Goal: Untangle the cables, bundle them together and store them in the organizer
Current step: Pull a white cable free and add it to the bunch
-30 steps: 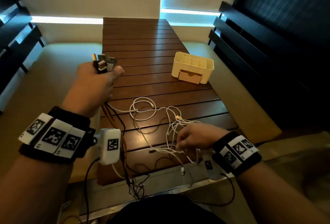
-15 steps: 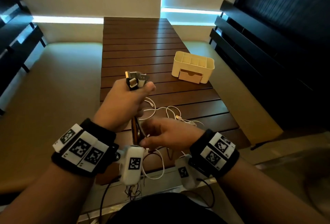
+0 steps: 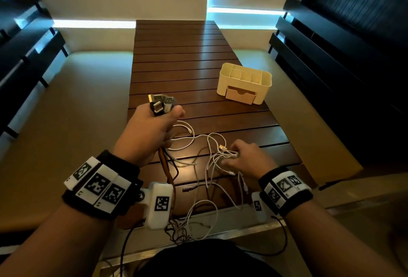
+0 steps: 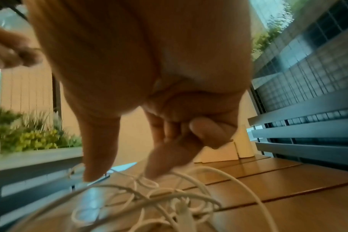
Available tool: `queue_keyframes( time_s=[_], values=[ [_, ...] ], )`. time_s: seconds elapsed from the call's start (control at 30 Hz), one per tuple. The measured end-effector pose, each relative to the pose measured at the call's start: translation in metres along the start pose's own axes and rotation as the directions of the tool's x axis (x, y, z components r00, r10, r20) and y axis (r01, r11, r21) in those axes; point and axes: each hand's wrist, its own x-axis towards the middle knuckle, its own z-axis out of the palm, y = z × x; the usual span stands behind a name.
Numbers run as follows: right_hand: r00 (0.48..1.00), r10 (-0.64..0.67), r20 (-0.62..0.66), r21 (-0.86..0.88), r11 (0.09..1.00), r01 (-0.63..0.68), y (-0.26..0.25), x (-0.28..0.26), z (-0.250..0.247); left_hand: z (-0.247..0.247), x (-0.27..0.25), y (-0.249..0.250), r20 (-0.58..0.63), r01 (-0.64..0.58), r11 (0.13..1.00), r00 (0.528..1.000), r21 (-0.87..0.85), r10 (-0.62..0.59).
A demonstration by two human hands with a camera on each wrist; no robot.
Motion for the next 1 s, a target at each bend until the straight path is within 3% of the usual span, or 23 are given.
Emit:
queue_keyframes(
  time_s=[0.07, 0.13, 0.2, 0.33, 0.47, 0.57, 0.63, 0.7, 0.77, 0.83, 0.9, 1.0],
  values=[
    [0.987, 0.097, 0.126, -0.123, 0.989, -0.081, 0.016, 0.006, 0.009, 0.004, 0.002, 0.0, 0.009, 0.001, 1.0, 1.0, 0.012, -0.001],
    [0.987, 0.101, 0.122, -0.151, 0.985, -0.082, 0.028, 0.012, 0.015, 0.009, 0.004, 0.0, 0.013, 0.002, 1.0, 1.0, 0.018, -0.003],
    [0.995, 0.089, 0.049, -0.126, 0.989, -0.082, 0.039, 0.022, 0.018, 0.013, 0.006, 0.0, 0.006, 0.005, 1.0, 1.0, 0.025, -0.006],
    [0.993, 0.084, -0.089, 0.109, 0.991, -0.074, 0.051, 0.041, 0.011, 0.019, 0.007, 0.002, -0.014, 0.019, 0.999, 1.0, 0.029, -0.018],
    [0.954, -0.024, -0.299, 0.218, 0.971, 0.093, 0.044, 0.049, -0.016, 0.023, 0.008, 0.005, -0.048, 0.021, 0.999, 0.999, 0.026, -0.02],
    [0.915, -0.106, -0.389, 0.286, 0.93, 0.23, 0.039, 0.053, -0.03, 0.025, 0.009, 0.007, -0.077, 0.021, 0.999, 0.997, 0.034, -0.018],
    [0.939, -0.108, -0.326, 0.28, 0.938, 0.205, 0.041, 0.061, -0.034, 0.026, 0.009, 0.008, -0.1, 0.033, 0.999, 0.995, 0.033, -0.029],
    [0.991, -0.092, -0.101, 0.116, 0.988, 0.104, 0.047, 0.073, -0.032, 0.026, 0.01, 0.007, -0.126, 0.038, 0.999, 0.991, 0.032, -0.034],
    [0.993, -0.044, 0.108, -0.106, 0.993, 0.056, 0.053, 0.079, -0.03, 0.027, 0.01, 0.006, -0.14, 0.037, 0.998, 0.99, 0.047, -0.03],
    [0.996, -0.046, 0.079, -0.175, 0.983, 0.059, 0.054, 0.084, -0.033, 0.028, 0.01, 0.006, -0.155, 0.039, 0.998, 0.987, 0.047, -0.031],
    [0.991, -0.115, -0.072, -0.159, 0.982, 0.102, 0.05, 0.087, -0.039, 0.029, 0.01, 0.005, -0.173, 0.042, 0.998, 0.984, 0.056, -0.031],
    [0.965, -0.209, -0.157, 0.039, 0.975, 0.218, 0.039, 0.094, -0.048, 0.033, 0.011, 0.004, -0.195, 0.047, 0.997, 0.98, 0.062, -0.034]
  ],
)
